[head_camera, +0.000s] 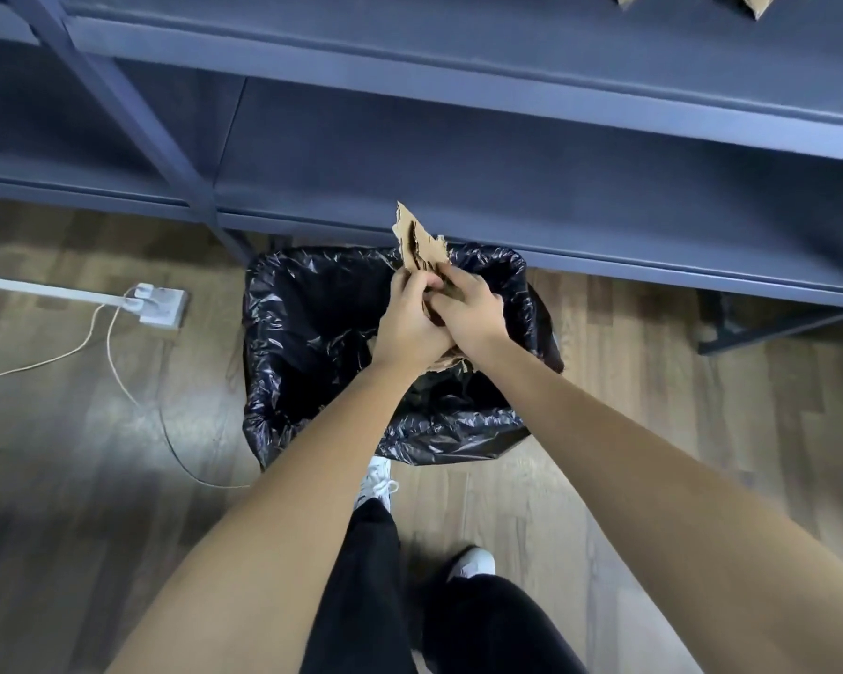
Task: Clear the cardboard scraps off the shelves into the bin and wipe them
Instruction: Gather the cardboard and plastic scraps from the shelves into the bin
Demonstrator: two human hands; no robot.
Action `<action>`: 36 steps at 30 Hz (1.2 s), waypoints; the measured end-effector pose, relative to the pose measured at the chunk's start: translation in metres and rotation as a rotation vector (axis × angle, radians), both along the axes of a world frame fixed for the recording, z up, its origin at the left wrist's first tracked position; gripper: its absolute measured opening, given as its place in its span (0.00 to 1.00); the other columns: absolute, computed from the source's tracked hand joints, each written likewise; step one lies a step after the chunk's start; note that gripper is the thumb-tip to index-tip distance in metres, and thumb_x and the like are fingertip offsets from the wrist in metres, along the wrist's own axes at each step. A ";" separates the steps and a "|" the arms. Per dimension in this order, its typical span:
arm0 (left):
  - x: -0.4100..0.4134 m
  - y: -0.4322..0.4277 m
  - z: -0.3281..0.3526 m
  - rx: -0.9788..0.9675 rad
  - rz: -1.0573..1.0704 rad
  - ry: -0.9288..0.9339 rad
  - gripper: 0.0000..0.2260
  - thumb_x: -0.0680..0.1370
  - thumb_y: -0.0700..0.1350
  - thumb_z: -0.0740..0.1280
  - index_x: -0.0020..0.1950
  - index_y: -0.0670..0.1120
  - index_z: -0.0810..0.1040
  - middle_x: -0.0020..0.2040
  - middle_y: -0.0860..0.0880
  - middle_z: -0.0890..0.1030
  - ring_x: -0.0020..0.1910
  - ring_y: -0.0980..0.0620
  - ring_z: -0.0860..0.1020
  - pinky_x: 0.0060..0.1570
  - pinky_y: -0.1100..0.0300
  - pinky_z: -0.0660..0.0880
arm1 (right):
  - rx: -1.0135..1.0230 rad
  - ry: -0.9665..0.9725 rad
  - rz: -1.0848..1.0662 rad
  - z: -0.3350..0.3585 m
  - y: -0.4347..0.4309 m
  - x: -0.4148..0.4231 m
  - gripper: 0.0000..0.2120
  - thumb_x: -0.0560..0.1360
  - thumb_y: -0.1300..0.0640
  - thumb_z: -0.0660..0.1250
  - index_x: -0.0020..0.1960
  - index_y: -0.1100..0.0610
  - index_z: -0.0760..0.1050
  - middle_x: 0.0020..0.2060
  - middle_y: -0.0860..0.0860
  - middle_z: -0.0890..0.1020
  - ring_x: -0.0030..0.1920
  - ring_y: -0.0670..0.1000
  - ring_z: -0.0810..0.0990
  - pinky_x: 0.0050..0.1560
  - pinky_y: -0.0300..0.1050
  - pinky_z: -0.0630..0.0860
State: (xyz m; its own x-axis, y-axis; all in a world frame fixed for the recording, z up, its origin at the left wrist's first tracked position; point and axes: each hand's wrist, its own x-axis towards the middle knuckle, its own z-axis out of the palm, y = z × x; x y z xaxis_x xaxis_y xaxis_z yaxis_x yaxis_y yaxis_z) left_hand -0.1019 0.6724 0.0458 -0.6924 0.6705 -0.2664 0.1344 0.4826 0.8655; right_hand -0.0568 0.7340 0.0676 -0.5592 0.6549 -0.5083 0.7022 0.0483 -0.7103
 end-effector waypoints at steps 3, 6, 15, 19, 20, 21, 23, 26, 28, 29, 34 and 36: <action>-0.006 0.000 -0.018 -0.108 -0.112 -0.071 0.30 0.68 0.47 0.69 0.68 0.52 0.65 0.73 0.49 0.61 0.62 0.47 0.74 0.64 0.48 0.71 | -0.019 -0.045 0.000 -0.013 -0.003 0.000 0.25 0.67 0.49 0.57 0.63 0.46 0.72 0.56 0.51 0.80 0.59 0.57 0.75 0.62 0.57 0.71; -0.010 -0.002 -0.027 -0.154 -0.165 -0.084 0.35 0.66 0.48 0.69 0.72 0.53 0.62 0.75 0.48 0.58 0.68 0.47 0.68 0.69 0.50 0.66 | -0.041 -0.068 -0.007 -0.020 -0.001 0.002 0.21 0.75 0.57 0.58 0.68 0.51 0.68 0.56 0.54 0.80 0.59 0.57 0.77 0.63 0.52 0.71; -0.012 -0.002 -0.035 -0.212 -0.232 -0.014 0.29 0.72 0.39 0.69 0.71 0.45 0.65 0.76 0.46 0.56 0.72 0.46 0.64 0.70 0.50 0.64 | 0.039 -0.126 -0.097 -0.042 0.006 -0.004 0.13 0.74 0.64 0.59 0.57 0.58 0.73 0.54 0.57 0.76 0.54 0.56 0.75 0.46 0.41 0.73; -0.010 0.004 -0.036 -0.194 -0.237 -0.016 0.25 0.72 0.38 0.68 0.69 0.41 0.68 0.74 0.44 0.60 0.72 0.46 0.63 0.70 0.53 0.63 | 0.127 -0.137 -0.105 -0.037 0.011 -0.006 0.19 0.74 0.68 0.59 0.64 0.61 0.72 0.62 0.59 0.74 0.60 0.57 0.74 0.56 0.42 0.70; -0.010 0.005 -0.035 -0.198 -0.239 -0.004 0.24 0.73 0.39 0.68 0.68 0.41 0.69 0.73 0.43 0.62 0.71 0.46 0.64 0.70 0.54 0.63 | 0.130 -0.140 -0.103 -0.038 0.011 -0.006 0.19 0.74 0.68 0.58 0.64 0.61 0.72 0.62 0.59 0.73 0.60 0.57 0.74 0.55 0.40 0.69; -0.010 0.006 -0.036 -0.193 -0.241 0.015 0.22 0.73 0.40 0.68 0.67 0.40 0.70 0.71 0.43 0.65 0.70 0.46 0.66 0.68 0.55 0.65 | 0.131 -0.145 -0.103 -0.039 0.011 -0.005 0.19 0.74 0.68 0.59 0.64 0.61 0.72 0.62 0.59 0.72 0.59 0.57 0.74 0.53 0.40 0.69; -0.008 0.006 -0.036 -0.182 -0.240 0.033 0.21 0.72 0.39 0.69 0.65 0.40 0.72 0.68 0.43 0.69 0.66 0.46 0.70 0.66 0.55 0.67 | 0.125 -0.150 -0.097 -0.042 0.011 -0.003 0.18 0.74 0.68 0.59 0.63 0.61 0.73 0.61 0.59 0.72 0.59 0.57 0.74 0.53 0.40 0.69; -0.006 0.005 -0.034 -0.190 -0.251 0.045 0.21 0.72 0.39 0.69 0.64 0.39 0.73 0.67 0.43 0.70 0.64 0.45 0.72 0.64 0.56 0.69 | 0.095 -0.145 -0.100 -0.045 0.011 -0.001 0.19 0.73 0.68 0.60 0.62 0.61 0.75 0.59 0.59 0.75 0.58 0.57 0.75 0.51 0.41 0.70; -0.006 0.005 -0.027 -0.182 -0.250 0.042 0.21 0.72 0.39 0.69 0.64 0.39 0.73 0.66 0.43 0.71 0.63 0.46 0.73 0.62 0.58 0.69 | 0.084 -0.136 -0.105 -0.042 0.011 -0.001 0.19 0.72 0.68 0.59 0.61 0.61 0.75 0.58 0.59 0.76 0.57 0.57 0.76 0.50 0.41 0.71; -0.006 0.005 -0.021 -0.175 -0.250 0.042 0.21 0.72 0.39 0.68 0.64 0.39 0.72 0.66 0.42 0.71 0.63 0.46 0.73 0.61 0.59 0.69 | 0.085 -0.128 -0.109 -0.038 0.012 -0.002 0.19 0.72 0.68 0.59 0.61 0.61 0.75 0.58 0.59 0.77 0.57 0.57 0.76 0.50 0.41 0.71; -0.019 0.021 0.035 -0.162 -0.248 0.101 0.20 0.72 0.40 0.67 0.64 0.41 0.72 0.65 0.44 0.71 0.63 0.46 0.73 0.61 0.57 0.70 | 0.132 -0.047 -0.109 0.013 0.028 -0.016 0.18 0.72 0.68 0.60 0.61 0.61 0.76 0.58 0.58 0.77 0.58 0.57 0.76 0.52 0.40 0.70; -0.025 0.029 0.067 -0.132 -0.242 0.151 0.20 0.72 0.39 0.67 0.64 0.42 0.73 0.65 0.44 0.72 0.63 0.46 0.73 0.60 0.58 0.69 | 0.169 -0.003 -0.101 0.045 0.037 -0.021 0.18 0.72 0.67 0.61 0.60 0.61 0.76 0.58 0.58 0.77 0.59 0.57 0.76 0.53 0.39 0.69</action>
State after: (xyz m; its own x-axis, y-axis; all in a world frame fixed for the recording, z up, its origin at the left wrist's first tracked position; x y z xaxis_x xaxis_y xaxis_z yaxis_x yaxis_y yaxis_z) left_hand -0.1266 0.7012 0.1131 -0.5552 0.7872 -0.2684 0.3812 0.5277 0.7591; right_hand -0.0776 0.7712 0.1128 -0.4849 0.7839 -0.3878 0.7114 0.0957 -0.6962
